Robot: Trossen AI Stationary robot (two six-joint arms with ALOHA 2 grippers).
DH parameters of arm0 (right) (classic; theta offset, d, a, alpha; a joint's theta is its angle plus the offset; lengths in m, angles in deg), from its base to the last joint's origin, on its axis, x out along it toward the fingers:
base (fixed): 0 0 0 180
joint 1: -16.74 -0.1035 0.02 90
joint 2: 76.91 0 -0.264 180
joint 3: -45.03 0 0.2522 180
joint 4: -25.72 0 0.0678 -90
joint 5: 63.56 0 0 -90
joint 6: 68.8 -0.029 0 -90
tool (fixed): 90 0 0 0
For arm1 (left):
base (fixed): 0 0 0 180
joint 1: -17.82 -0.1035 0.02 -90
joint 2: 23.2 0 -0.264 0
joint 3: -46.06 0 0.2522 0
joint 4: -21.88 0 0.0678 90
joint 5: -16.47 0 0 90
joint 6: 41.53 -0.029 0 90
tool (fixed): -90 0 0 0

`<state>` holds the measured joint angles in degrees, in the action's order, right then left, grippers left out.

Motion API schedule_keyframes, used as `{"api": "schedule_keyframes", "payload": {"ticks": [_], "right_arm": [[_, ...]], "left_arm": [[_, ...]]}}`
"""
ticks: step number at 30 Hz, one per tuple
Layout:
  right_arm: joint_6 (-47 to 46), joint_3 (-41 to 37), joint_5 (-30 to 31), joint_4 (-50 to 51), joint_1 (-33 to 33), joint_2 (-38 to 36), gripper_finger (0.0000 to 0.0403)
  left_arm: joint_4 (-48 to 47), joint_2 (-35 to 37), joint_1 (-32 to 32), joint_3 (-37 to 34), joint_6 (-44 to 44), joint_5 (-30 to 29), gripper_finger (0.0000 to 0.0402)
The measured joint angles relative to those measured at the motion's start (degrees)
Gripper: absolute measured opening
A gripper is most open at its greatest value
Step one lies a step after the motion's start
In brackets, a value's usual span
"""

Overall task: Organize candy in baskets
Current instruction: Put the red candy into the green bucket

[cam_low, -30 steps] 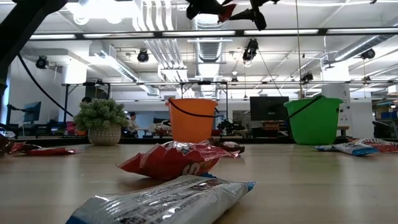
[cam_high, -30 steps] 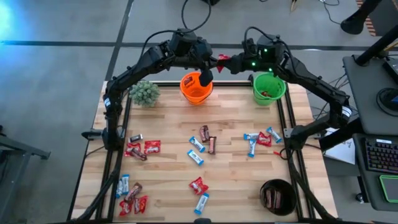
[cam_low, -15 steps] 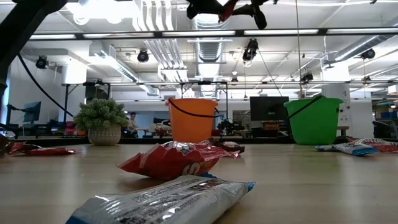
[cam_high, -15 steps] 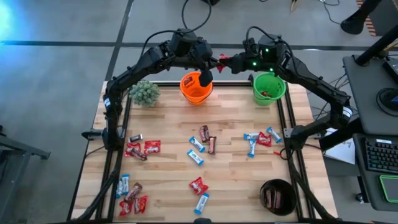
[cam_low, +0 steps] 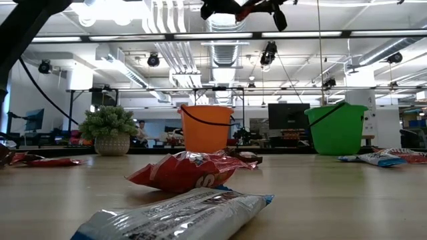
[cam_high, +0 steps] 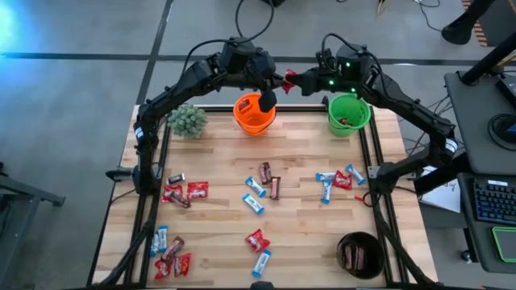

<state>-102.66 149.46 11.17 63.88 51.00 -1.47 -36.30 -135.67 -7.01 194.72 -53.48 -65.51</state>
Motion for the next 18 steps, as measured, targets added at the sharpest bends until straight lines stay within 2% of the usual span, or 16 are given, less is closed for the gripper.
{"api": "schedule_keyframes", "payload": {"ticks": [6, 13, 18], "right_arm": [[0.42, -0.05, -0.21, 1.25, -0.02, -1.04, 0.0015], [1.09, -0.11, -0.15, 5.01, -0.03, -2.94, 0.0013], [2.20, -0.04, 0.13, 7.15, 0.00, -4.69, 0.0011]], "left_arm": [[-0.01, 0.00, 0.08, 0.08, 0.02, 0.19, 0.0014], [-2.20, 0.00, 0.14, 0.14, -0.95, 0.43, 0.0078], [-4.13, 0.09, -0.19, 0.14, -1.42, -3.92, 0.0117]]}}
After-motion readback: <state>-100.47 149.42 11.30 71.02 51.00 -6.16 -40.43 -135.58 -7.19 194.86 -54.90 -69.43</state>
